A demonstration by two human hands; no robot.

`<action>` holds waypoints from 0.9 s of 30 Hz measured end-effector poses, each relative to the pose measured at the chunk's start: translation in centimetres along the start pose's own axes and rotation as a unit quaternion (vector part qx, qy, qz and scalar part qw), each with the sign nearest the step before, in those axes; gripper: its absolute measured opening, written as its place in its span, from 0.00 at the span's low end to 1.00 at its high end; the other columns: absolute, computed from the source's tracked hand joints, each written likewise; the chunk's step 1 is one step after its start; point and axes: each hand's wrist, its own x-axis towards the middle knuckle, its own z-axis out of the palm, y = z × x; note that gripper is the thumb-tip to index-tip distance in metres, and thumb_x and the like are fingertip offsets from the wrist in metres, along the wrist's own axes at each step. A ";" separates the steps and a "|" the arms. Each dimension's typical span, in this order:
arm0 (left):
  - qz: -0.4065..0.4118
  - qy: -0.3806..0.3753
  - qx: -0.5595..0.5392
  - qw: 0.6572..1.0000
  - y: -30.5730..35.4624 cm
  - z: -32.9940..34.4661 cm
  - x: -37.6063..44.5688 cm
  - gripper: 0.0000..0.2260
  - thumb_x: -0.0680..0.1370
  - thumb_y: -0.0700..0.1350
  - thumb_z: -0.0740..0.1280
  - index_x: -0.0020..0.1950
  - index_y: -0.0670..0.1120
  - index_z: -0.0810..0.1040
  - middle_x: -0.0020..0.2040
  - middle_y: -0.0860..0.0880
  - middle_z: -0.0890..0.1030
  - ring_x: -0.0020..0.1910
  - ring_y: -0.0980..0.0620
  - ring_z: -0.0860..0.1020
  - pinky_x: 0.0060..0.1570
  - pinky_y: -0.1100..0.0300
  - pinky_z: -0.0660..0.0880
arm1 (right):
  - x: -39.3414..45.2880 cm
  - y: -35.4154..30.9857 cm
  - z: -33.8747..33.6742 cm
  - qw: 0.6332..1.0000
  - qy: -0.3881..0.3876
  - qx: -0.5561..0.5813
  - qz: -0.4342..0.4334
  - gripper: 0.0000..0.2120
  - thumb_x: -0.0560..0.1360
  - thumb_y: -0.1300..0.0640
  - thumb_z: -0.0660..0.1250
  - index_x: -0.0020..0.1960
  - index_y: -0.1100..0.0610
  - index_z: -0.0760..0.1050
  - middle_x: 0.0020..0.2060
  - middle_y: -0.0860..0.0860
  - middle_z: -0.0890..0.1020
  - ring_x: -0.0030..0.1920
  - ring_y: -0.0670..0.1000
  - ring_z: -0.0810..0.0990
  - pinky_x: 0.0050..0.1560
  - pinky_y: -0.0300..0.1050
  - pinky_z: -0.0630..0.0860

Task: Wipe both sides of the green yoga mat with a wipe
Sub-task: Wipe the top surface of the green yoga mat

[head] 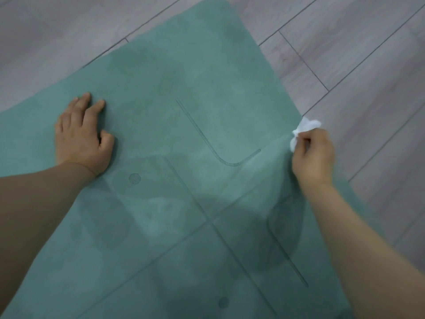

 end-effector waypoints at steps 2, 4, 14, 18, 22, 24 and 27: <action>-0.001 0.001 0.003 1.000 -0.1 0.1 0.0 0.29 0.72 0.48 0.56 0.74 0.46 0.66 0.77 0.43 0.62 0.77 0.42 0.58 0.74 0.47 0.52 | -5.7 -2.0 2.0 0.993 -0.047 0.053 -0.091 0.06 0.76 0.63 0.60 0.48 0.59 0.75 0.46 0.56 0.77 0.47 0.57 0.76 0.51 0.42 0.70; 0.000 0.001 0.005 1.000 -0.2 0.1 0.0 0.29 0.72 0.48 0.56 0.74 0.46 0.66 0.77 0.43 0.63 0.77 0.42 0.59 0.74 0.46 0.53 | -12.8 -3.8 2.8 0.945 -0.195 0.066 -0.256 0.08 0.75 0.63 0.59 0.51 0.57 0.74 0.48 0.51 0.75 0.46 0.51 0.74 0.49 0.40 0.71; -0.003 -0.004 0.006 1.000 -0.1 0.1 0.0 0.29 0.72 0.49 0.56 0.74 0.47 0.66 0.77 0.44 0.62 0.77 0.43 0.58 0.74 0.47 0.52 | 1.8 3.3 -1.2 0.991 -0.069 -0.051 -0.101 0.10 0.74 0.56 0.58 0.49 0.61 0.74 0.48 0.61 0.77 0.48 0.61 0.76 0.46 0.44 0.68; -0.007 0.000 0.005 1.000 -0.1 0.0 0.0 0.29 0.72 0.48 0.56 0.74 0.47 0.66 0.77 0.43 0.62 0.77 0.43 0.58 0.74 0.47 0.52 | -1.8 1.3 0.8 0.998 0.015 -0.001 0.056 0.04 0.76 0.63 0.61 0.46 0.62 0.74 0.47 0.59 0.76 0.47 0.58 0.74 0.44 0.35 0.61; -0.001 -0.001 0.002 1.000 0.1 0.1 0.1 0.29 0.72 0.48 0.56 0.74 0.47 0.67 0.77 0.43 0.63 0.77 0.42 0.58 0.74 0.47 0.53 | -11.5 -2.0 1.6 0.997 -0.055 0.044 -0.013 0.05 0.77 0.64 0.62 0.45 0.56 0.72 0.42 0.48 0.73 0.39 0.47 0.70 0.41 0.35 0.63; 0.001 0.000 0.002 1.000 -0.1 0.0 0.0 0.29 0.72 0.48 0.56 0.74 0.46 0.67 0.77 0.43 0.63 0.76 0.42 0.59 0.74 0.46 0.54 | -16.2 -3.1 1.6 0.987 -0.125 0.048 -0.084 0.05 0.77 0.63 0.60 0.46 0.54 0.70 0.41 0.43 0.69 0.38 0.44 0.68 0.39 0.34 0.65; 0.002 0.002 0.002 1.000 -0.1 -0.1 -0.1 0.30 0.71 0.48 0.57 0.74 0.46 0.68 0.76 0.43 0.64 0.76 0.41 0.60 0.74 0.46 0.55 | -18.6 -4.5 2.0 0.972 -0.173 0.043 -0.154 0.05 0.75 0.60 0.58 0.49 0.54 0.71 0.45 0.48 0.75 0.41 0.49 0.74 0.40 0.36 0.70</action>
